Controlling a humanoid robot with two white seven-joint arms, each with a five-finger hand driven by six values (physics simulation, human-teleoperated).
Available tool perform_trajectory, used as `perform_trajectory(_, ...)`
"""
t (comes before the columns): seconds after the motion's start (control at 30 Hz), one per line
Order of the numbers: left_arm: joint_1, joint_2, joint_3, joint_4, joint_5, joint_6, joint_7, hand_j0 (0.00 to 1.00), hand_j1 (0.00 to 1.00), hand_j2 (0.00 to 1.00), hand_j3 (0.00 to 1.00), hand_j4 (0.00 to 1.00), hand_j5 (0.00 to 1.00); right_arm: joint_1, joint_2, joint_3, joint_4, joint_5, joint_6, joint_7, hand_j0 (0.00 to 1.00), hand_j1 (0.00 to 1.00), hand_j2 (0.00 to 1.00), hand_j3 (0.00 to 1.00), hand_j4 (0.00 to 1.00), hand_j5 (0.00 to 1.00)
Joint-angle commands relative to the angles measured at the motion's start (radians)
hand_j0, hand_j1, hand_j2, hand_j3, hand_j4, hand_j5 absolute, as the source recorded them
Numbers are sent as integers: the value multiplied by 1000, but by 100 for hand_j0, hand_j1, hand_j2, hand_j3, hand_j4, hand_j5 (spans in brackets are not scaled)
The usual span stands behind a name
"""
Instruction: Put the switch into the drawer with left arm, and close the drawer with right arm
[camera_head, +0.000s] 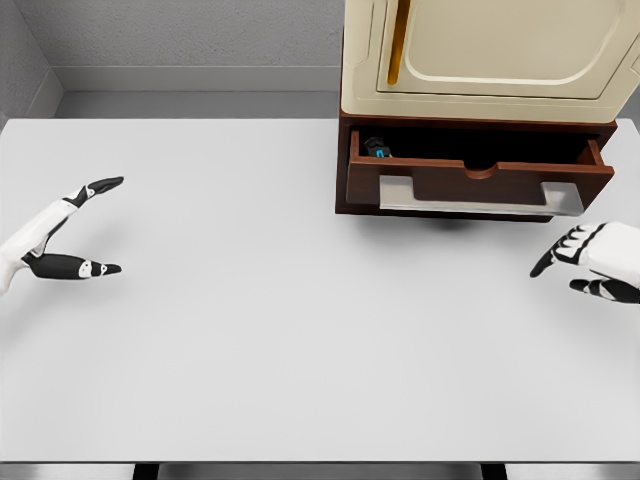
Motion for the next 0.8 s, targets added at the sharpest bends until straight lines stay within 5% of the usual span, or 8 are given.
perform_trajectory(0.0,0,8,-1,12,8,2,0,100,100,100,100,100,100,-2,7,-1,-21,-4,2,-1,63,63,63,63,63,63)
perform_trajectory(0.1,-3,34,-9,17,-39,2,0,100,100,100,100,100,100,-9,16,-1,-21,-4,2,1,64,64,64,64,64,64)
perform_trajectory(0.37,3,27,0,3,-38,2,0,100,100,100,100,100,100,-71,117,2,-21,28,2,4,67,67,67,67,67,67)
perform_trajectory(0.5,3,27,2,3,-38,2,0,100,100,100,100,100,100,-130,137,85,-18,51,2,2,68,68,68,68,68,68)
perform_trajectory(0.77,5,25,3,2,-36,2,0,100,100,100,100,100,100,-161,183,90,8,94,2,4,70,70,70,70,70,70)
